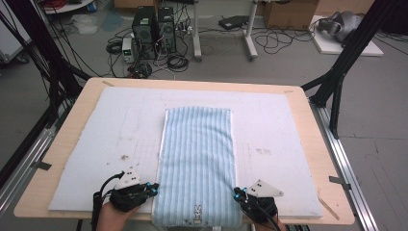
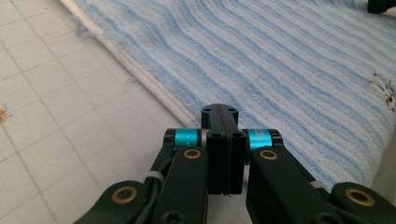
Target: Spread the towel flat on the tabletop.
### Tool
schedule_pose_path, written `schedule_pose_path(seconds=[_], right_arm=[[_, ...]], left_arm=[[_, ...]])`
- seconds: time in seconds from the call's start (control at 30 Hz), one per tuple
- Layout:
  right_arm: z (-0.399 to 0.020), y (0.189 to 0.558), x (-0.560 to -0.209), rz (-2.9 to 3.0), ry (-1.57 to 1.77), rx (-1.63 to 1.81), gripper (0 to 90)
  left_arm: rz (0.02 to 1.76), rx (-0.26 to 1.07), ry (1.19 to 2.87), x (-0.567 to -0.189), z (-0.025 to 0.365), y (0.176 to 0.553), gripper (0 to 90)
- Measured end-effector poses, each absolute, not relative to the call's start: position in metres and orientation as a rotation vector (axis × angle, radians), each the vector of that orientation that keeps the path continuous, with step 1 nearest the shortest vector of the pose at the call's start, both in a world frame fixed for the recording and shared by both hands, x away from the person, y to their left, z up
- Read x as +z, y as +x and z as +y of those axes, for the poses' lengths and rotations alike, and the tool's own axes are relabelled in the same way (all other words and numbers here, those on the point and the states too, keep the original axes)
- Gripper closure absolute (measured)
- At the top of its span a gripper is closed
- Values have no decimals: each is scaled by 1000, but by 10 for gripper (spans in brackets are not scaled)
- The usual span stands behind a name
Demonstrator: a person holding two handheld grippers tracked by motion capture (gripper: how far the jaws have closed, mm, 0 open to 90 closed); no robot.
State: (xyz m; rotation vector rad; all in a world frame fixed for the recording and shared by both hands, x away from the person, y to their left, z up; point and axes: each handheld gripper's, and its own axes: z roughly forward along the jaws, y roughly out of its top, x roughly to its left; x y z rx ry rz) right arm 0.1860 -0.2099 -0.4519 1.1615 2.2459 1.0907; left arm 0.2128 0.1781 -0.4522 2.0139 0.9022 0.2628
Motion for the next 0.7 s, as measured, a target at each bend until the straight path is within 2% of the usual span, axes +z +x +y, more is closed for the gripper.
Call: schedule_pose_path(seconds=[0.1, 0.13, 0.17, 0.2, 0.23, 0.33, 0.53, 0.57, 0.63, 0.67, 0.7], right_arm=[[-212, 186, -452, 2249, 1157, 1108, 867], [-212, 188, -452, 2245, 1152, 1112, 851], [-213, 190, -451, 2237, 1151, 1114, 807], [-214, 193, -450, 2218, 1166, 1129, 749], [-216, 196, -449, 2199, 1184, 1141, 734], [-218, 209, -444, 2143, 1228, 1147, 626], [-212, 234, -442, 2152, 1285, 1150, 626], [-209, 236, -443, 2175, 1273, 1116, 635], [-203, 238, -449, 2220, 1260, 1053, 711], [-201, 236, -451, 2208, 1246, 1050, 777], [-202, 235, -451, 2216, 1244, 1065, 847]], left_arm=[[893, 272, 2001, -451, 179, 215, 896], [908, 286, 1969, -449, 180, 220, 854], [939, 284, 1937, -447, 183, 226, 723], [966, 274, 1893, -445, 184, 233, 637], [975, 273, 1873, -442, 185, 240, 584], [1012, 305, 1855, -438, 183, 262, 552], [1058, 272, 1975, -448, 165, 283, 613], [1046, 316, 1978, -450, 162, 280, 622], [1004, 399, 2013, -451, 160, 275, 758], [1001, 385, 2010, -451, 161, 274, 854], [1003, 373, 2008, -451, 162, 273, 872]])
